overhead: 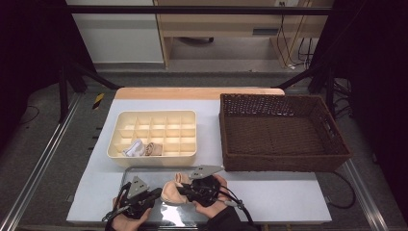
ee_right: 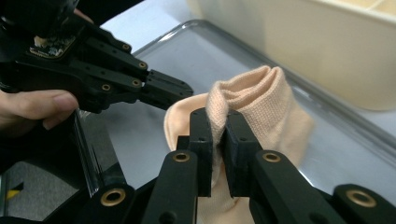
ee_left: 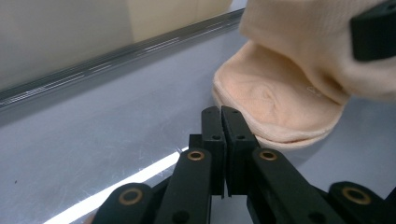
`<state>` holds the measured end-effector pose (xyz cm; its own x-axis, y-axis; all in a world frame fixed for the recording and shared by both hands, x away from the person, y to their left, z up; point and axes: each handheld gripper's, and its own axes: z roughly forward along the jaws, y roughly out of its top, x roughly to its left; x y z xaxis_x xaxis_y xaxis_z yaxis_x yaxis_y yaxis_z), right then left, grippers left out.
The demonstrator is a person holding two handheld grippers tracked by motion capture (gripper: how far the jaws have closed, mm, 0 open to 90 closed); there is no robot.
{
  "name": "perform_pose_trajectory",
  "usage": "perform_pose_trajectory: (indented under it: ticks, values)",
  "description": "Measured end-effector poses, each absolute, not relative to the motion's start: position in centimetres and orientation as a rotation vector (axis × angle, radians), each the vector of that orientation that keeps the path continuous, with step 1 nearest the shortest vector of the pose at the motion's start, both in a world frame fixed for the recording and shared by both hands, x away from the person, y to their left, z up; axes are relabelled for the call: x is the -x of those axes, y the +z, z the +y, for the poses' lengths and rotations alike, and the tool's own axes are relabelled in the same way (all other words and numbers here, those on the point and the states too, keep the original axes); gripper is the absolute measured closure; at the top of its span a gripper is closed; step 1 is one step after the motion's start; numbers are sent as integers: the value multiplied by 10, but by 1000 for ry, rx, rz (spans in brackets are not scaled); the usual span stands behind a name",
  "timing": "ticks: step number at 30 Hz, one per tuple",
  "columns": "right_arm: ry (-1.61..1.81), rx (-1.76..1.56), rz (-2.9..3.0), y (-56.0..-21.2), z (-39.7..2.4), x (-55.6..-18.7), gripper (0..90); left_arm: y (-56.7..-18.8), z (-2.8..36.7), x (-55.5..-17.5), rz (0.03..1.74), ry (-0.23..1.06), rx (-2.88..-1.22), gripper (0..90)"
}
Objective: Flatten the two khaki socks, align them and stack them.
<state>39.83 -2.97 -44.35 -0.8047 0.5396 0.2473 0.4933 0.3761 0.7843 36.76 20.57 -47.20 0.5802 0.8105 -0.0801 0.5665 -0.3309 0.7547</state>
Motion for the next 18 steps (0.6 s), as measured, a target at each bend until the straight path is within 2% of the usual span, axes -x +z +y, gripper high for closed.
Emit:
perform_pose_trajectory:
  ticks: [9, 15, 18]
  values:
    - [1356, -926, 2650, -465, -2, -397, 817, -471, 211, -370, 1103, 401, -2029, 878]
    - [1435, -940, 2666, -463, -3, -395, 701, -469, 218, -370, 1104, 397, -2008, 872]
    - [1490, -943, 2638, -454, -11, -393, 690, -469, 222, -371, 1109, 393, -2002, 870]
